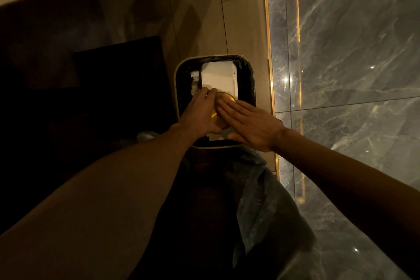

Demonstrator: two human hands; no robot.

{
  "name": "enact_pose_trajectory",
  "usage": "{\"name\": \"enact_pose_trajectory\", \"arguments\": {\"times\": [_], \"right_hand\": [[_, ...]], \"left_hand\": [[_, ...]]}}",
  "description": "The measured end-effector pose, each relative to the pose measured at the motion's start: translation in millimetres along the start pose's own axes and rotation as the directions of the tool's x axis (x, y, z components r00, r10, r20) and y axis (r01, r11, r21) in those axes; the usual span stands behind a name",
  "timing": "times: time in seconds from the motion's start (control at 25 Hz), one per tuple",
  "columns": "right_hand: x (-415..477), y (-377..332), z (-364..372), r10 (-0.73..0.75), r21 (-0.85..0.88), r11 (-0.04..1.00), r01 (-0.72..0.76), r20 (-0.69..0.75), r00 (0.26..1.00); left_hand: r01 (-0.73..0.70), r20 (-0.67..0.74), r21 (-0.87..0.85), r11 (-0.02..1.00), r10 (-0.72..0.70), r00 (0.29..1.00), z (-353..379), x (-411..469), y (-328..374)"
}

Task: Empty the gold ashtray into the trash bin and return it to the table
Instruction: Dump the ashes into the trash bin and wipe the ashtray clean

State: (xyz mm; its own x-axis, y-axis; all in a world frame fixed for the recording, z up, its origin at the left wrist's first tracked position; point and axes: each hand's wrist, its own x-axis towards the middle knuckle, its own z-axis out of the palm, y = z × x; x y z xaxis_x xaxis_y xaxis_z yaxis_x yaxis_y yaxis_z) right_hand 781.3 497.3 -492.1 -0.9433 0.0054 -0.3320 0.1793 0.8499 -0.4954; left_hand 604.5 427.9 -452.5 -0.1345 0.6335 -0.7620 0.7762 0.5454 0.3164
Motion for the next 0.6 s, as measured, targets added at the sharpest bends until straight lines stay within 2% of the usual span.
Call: {"name": "enact_pose_trajectory", "arguments": {"times": [0.28, 0.6], "right_hand": [[3.2, 4.6, -2.9, -0.007, -0.038, 0.999, 0.007, -0.002, 1.000], [-2.1, -3.8, 1.8, 0.039, 0.026, 0.999, -0.038, -0.048, 0.998]], "left_hand": [[0.035, -0.005, -0.020, 0.999, -0.035, 0.999, 2.8, -1.8, -2.3], [0.040, -0.011, 0.003, 0.999, -0.040, 0.999, -1.2, -0.5, -1.2]]}}
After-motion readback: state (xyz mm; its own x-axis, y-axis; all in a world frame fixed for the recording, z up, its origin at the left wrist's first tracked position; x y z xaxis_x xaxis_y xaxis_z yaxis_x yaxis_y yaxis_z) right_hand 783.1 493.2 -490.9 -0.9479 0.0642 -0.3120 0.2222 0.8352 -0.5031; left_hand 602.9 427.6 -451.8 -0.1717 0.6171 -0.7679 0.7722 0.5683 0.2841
